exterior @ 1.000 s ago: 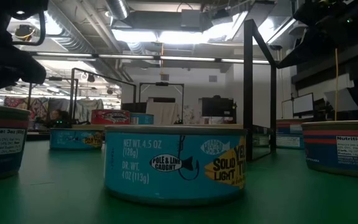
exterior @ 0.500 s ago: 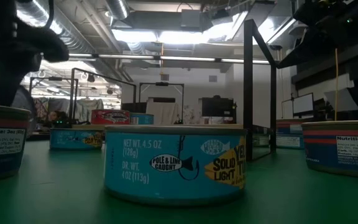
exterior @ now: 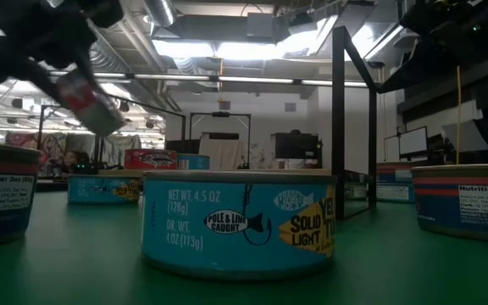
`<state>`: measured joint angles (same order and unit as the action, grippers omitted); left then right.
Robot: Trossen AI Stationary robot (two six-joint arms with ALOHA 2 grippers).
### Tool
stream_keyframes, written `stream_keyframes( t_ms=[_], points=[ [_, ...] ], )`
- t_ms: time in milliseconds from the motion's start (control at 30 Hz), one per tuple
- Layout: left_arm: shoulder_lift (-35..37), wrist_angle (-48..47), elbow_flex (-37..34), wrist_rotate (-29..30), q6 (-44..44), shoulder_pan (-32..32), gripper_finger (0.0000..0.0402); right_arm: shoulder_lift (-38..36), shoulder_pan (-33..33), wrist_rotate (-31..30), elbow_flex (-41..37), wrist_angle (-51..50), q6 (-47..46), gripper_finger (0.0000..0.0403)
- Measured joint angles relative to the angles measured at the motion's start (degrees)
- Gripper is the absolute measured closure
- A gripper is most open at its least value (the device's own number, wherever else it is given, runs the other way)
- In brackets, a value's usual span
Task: Stack canned seafood by type on shelf
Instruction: Stack the red tuna can on top of the red tuna can on the shelf
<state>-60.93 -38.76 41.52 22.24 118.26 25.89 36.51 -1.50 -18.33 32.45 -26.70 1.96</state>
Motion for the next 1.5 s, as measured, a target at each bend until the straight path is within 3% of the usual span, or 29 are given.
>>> stream_keyframes(
  t_ms=[267,433,933,1500],
  points=[
    [-0.39,2.66,0.0,16.45,0.53,-0.2,0.0252,-0.02,0.0,-0.02,0.0,0.02,0.0,0.0191],
    [-1.36,3.23,0.0,20.9,3.4,-2.78,0.0253,-0.02,-0.02,-0.02,0.0,0.04,0.02,0.0191],
    [-9.53,16.81,0.02,21.35,1.26,-12.83,0.0248,0.0,0.0,-0.02,0.0,0.07,0.04,0.0191],
    [-15.02,18.57,0.02,21.35,5.62,-19.02,0.0247,-0.01,-0.01,-0.02,0.01,0.02,0.06,0.0191]
  ],
)
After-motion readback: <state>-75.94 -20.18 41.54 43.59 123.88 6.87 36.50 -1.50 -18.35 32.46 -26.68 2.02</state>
